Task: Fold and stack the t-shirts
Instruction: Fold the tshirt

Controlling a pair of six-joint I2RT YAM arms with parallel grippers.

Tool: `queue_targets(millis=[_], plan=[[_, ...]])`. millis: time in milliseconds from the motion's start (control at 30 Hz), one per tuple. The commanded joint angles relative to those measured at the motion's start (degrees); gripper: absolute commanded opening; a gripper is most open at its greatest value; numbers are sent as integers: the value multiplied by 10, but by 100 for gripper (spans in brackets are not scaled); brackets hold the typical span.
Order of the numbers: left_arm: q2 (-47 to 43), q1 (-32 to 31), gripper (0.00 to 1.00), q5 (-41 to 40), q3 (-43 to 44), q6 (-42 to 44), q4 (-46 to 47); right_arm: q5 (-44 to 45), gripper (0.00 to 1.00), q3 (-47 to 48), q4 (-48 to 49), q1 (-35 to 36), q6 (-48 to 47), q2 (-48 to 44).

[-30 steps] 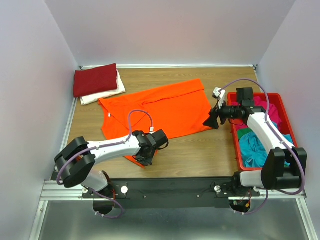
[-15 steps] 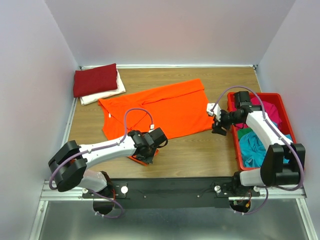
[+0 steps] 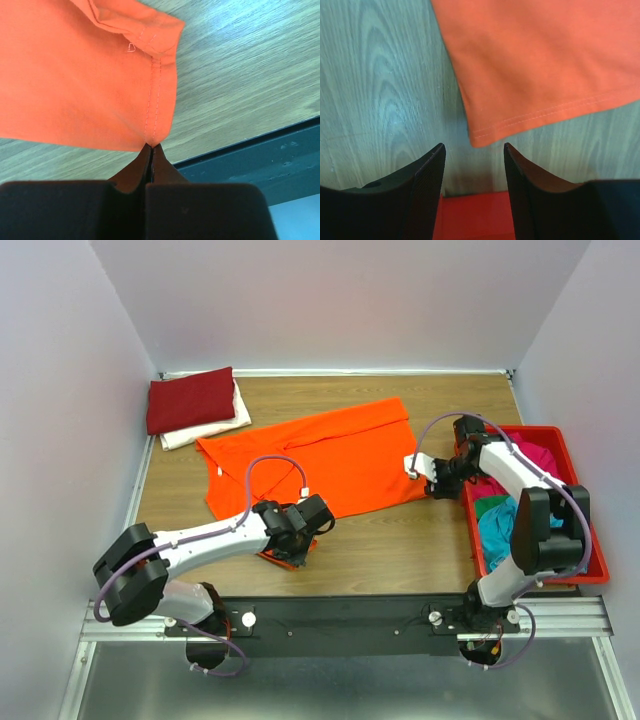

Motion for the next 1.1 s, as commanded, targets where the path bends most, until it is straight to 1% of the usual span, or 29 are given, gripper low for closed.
queue_targets(millis=[0, 200, 233, 333, 533, 600, 633, 733, 767, 833, 867, 967, 1067], plan=[[-19, 3, 0, 10, -5, 6, 13, 64, 57, 5, 8, 16, -20, 28], [-27, 2, 0, 10, -13, 6, 12, 81, 55, -5, 41, 44, 0, 55], [-29, 2, 0, 9, -13, 5, 11, 86, 54, -4, 44, 47, 4, 60], [-38, 4, 0, 9, -14, 3, 6, 101, 45, -2, 57, 65, 22, 78], [-54, 5, 0, 8, -14, -1, -5, 125, 43, -16, 83, 66, 33, 82], [-56, 7, 0, 8, -13, -1, -7, 131, 41, -23, 88, 66, 34, 83], [-56, 7, 0, 8, -11, -1, -8, 137, 36, -26, 92, 66, 38, 83], [-58, 10, 0, 5, -5, -3, -11, 141, 26, -30, 102, 66, 51, 83], [-60, 10, 0, 4, -3, -3, -13, 137, 19, -29, 102, 66, 60, 81], [-63, 13, 0, -2, 4, -7, -20, 125, 15, -29, 102, 66, 69, 65], [-69, 14, 0, -4, 6, -9, -23, 121, 10, -29, 103, 66, 77, 59], [-86, 25, 0, -16, 17, -17, -34, 106, 4, -23, 107, 65, 108, 34], [-103, 40, 0, -26, 28, -21, -40, 89, 2, -19, 113, 65, 140, 18]])
